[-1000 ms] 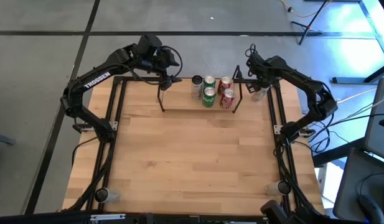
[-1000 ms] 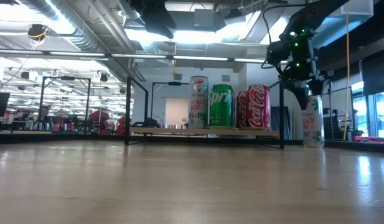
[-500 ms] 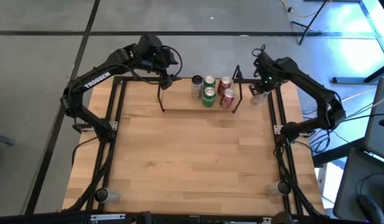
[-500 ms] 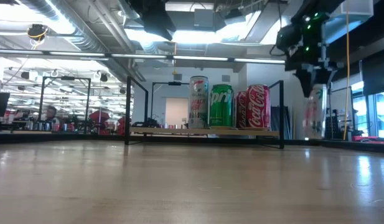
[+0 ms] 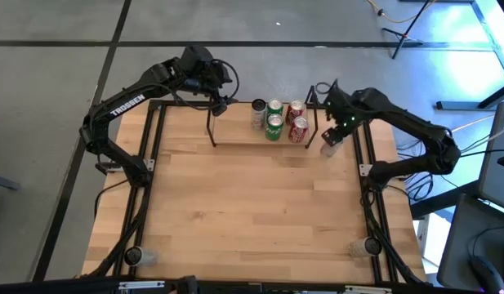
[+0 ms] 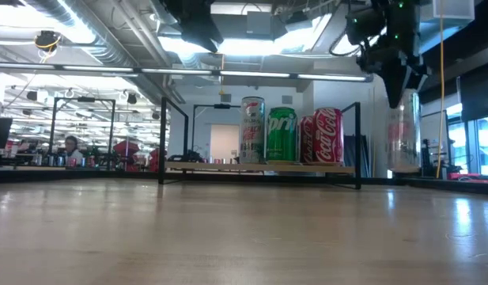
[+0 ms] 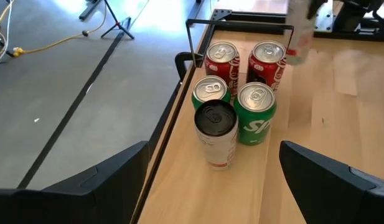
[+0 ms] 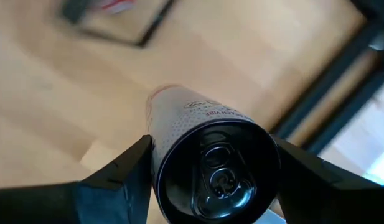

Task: Place canned beverage on shelf
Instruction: Put the white pink soda can on the shelf aligned with the other white pink soda can

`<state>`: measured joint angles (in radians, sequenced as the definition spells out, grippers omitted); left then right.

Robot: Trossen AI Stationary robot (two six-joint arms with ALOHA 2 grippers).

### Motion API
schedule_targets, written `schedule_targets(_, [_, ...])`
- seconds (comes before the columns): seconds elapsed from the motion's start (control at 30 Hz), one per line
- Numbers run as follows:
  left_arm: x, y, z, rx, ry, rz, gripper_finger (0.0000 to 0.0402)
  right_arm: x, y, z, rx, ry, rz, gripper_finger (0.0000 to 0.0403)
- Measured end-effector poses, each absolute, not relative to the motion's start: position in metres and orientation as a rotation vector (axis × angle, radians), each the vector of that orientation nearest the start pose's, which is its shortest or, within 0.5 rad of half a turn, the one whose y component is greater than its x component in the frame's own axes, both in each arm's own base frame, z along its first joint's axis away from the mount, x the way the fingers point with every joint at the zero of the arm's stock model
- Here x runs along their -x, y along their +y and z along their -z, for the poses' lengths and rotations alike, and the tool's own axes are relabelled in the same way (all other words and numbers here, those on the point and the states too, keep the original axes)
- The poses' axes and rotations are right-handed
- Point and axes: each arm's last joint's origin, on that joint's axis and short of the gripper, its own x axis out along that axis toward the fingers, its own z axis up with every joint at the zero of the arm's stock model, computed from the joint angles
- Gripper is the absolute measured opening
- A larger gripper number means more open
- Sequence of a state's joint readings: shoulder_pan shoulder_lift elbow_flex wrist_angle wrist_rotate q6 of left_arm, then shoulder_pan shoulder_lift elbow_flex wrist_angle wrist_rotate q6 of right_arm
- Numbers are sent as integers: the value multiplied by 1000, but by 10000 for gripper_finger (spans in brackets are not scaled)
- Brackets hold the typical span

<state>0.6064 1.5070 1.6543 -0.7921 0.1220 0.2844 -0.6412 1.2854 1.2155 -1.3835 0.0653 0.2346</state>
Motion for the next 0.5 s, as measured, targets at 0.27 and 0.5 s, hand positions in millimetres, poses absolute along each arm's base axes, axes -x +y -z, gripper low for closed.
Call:
schedule_targets(0.27, [-262, 173, -404, -30, 664, -367, 346, -202, -94, -320, -503, 1214, 532, 244])
schedule_targets(0.5, [-267, 165, -404, -39, 663, -340, 346, -237, -92, -345, -403, 1093, 461, 242])
